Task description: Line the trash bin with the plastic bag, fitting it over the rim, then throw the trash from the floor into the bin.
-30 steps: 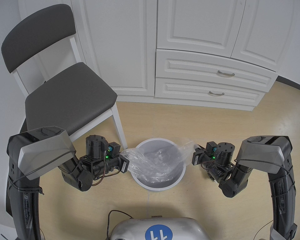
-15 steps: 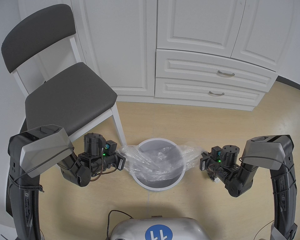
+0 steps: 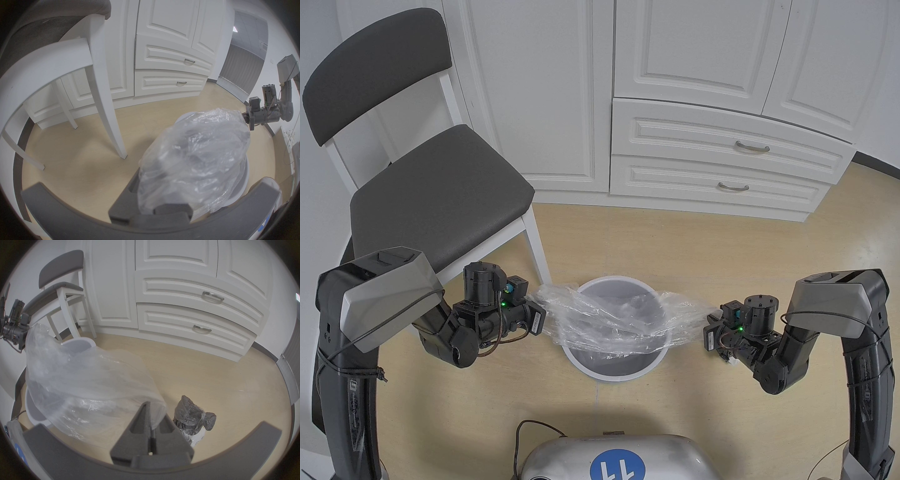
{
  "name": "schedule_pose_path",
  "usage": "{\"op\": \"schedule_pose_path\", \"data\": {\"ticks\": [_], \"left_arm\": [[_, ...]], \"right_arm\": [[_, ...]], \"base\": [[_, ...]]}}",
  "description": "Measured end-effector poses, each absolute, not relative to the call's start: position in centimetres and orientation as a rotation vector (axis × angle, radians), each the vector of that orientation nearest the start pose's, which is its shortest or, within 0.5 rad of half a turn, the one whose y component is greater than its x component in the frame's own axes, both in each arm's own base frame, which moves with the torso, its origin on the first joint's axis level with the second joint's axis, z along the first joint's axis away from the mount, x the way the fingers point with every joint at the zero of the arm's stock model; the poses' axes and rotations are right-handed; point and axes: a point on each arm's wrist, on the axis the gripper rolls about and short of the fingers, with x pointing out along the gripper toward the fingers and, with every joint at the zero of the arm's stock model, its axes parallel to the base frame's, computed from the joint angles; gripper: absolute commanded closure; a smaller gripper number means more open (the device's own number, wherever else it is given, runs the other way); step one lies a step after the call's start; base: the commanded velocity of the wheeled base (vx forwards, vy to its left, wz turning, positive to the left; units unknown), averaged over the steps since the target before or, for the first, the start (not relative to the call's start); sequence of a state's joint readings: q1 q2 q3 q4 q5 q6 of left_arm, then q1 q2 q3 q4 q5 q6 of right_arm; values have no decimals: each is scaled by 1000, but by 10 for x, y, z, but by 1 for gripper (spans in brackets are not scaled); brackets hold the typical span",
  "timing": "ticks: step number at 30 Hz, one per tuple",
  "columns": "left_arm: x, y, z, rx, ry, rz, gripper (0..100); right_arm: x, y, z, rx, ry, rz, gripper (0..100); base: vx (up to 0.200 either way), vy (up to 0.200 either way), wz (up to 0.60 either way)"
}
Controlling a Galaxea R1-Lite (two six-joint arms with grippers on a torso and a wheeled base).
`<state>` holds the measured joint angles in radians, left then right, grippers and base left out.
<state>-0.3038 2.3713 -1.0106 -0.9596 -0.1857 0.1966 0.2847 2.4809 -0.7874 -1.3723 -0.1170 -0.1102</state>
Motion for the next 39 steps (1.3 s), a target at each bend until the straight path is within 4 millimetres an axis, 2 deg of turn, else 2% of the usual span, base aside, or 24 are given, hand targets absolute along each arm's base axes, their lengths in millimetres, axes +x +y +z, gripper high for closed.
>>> {"op": "schedule_pose_path", "data": {"ticks": [11,19,27,35,39], "left_arm": [[401,-127,14,213,357,-514,100],[403,-123,12,213,376,-506,100],[403,-123,12,213,378,-506,100],[395,-123,12,218,392,-534,100],[386,-121,11,242,425,-578,100]], "right_arm": [[369,98,-33,-224,329,171,100],[364,85,-34,-293,355,157,100],[362,84,-31,-294,354,157,100],[343,90,-20,-307,370,189,100],[331,90,-19,-375,393,216,100]], "base": [[0,0,0],[0,0,0],[0,0,0],[0,0,0],[0,0,0]]}}
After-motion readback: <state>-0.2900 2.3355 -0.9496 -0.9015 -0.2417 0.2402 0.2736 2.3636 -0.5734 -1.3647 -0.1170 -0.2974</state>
